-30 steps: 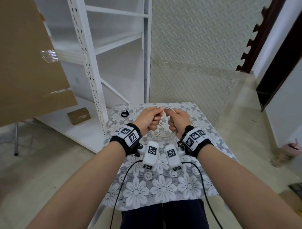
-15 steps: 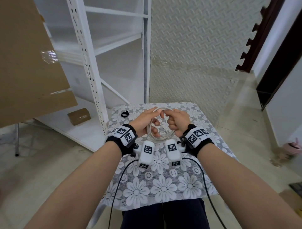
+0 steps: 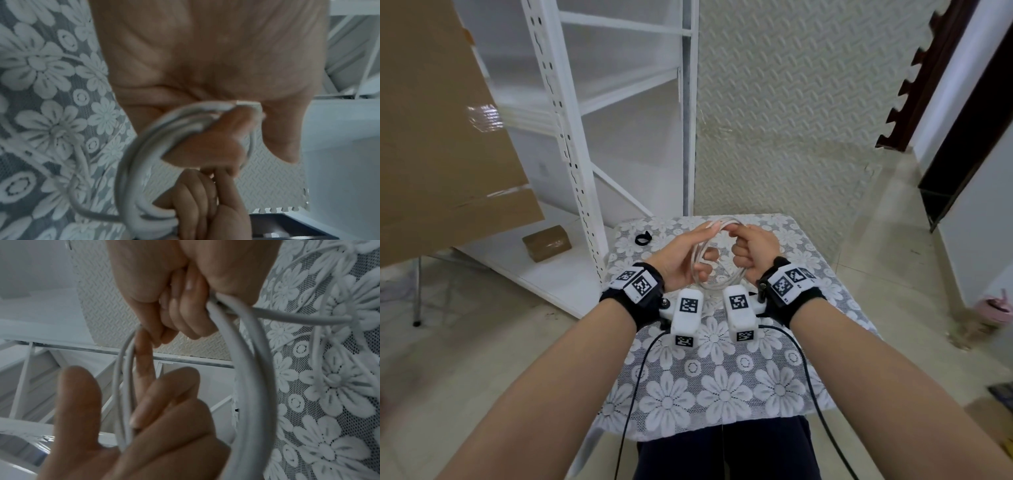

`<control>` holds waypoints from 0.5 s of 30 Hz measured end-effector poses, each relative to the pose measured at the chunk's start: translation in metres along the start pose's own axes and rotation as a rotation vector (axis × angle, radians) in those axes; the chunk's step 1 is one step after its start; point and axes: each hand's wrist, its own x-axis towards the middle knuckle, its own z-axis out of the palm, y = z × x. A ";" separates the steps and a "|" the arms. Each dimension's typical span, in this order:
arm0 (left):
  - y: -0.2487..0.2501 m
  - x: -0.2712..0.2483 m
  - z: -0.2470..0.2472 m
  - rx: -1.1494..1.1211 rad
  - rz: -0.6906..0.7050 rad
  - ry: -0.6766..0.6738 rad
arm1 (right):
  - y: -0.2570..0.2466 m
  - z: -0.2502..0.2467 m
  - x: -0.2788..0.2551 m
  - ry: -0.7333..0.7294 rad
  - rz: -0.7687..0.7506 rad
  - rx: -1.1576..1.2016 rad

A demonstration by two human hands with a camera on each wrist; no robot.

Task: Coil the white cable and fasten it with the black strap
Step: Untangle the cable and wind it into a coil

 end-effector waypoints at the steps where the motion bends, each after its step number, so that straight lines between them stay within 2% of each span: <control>1: -0.001 0.000 0.001 -0.035 0.005 -0.018 | 0.000 0.001 -0.001 0.007 -0.001 -0.001; 6: -0.002 0.003 0.004 -0.269 -0.044 -0.114 | -0.002 0.001 -0.001 0.001 0.012 -0.040; 11: 0.004 0.004 -0.001 -0.335 -0.095 -0.220 | -0.006 0.004 0.000 -0.029 0.031 -0.070; 13: 0.006 0.003 -0.002 -0.306 -0.086 -0.192 | -0.006 0.006 -0.001 -0.034 0.038 -0.072; 15: 0.008 0.001 -0.001 -0.224 -0.070 -0.083 | -0.005 0.007 -0.001 -0.024 0.038 -0.083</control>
